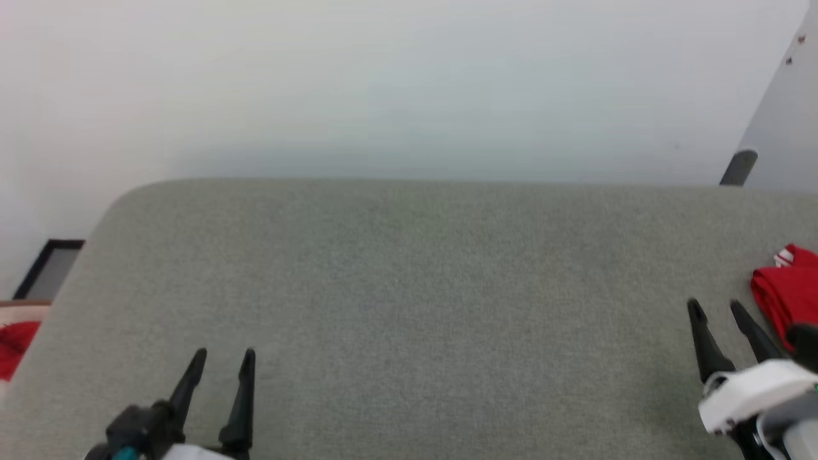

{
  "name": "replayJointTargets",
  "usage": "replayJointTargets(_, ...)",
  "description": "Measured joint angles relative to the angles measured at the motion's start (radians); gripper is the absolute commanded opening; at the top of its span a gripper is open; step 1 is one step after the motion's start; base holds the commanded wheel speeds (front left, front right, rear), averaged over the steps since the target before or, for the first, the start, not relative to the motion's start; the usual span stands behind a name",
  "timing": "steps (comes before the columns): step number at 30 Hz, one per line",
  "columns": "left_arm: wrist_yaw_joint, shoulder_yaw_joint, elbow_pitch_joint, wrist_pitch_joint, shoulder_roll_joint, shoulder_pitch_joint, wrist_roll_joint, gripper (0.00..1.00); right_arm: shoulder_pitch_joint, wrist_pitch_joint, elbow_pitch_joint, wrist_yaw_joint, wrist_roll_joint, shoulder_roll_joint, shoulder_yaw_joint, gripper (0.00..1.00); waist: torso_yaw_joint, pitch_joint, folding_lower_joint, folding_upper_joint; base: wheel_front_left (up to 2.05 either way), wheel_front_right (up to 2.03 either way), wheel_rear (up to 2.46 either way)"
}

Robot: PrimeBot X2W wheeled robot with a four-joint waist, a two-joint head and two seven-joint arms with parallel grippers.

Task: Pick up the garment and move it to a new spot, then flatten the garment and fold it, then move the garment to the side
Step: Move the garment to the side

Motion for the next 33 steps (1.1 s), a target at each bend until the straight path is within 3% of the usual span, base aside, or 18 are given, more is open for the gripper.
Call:
replayJointTargets(8,-0.001,0.043,-0.071,0.0,-0.032,0.099,0.013,1.0,0.152,0.042,-0.152,0.0,-0.049,0.005,-0.09,1.0,0.016,-0.053,0.0,0.0,0.0,0.0,0.0)
replayJointTargets(22,-0.004,0.044,-0.12,0.0,-0.039,0.208,0.02,1.0,0.402,0.151,-0.47,0.0,-0.179,0.156,-0.283,1.0,0.041,-0.073,0.0,0.0,0.0,0.0,0.0)
replayJointTargets(33,-0.004,0.04,-0.128,0.0,-0.029,0.217,0.018,1.0,0.474,0.21,-0.603,0.0,-0.222,0.208,-0.345,1.0,0.051,-0.063,0.0,0.0,0.0,0.0,0.0)
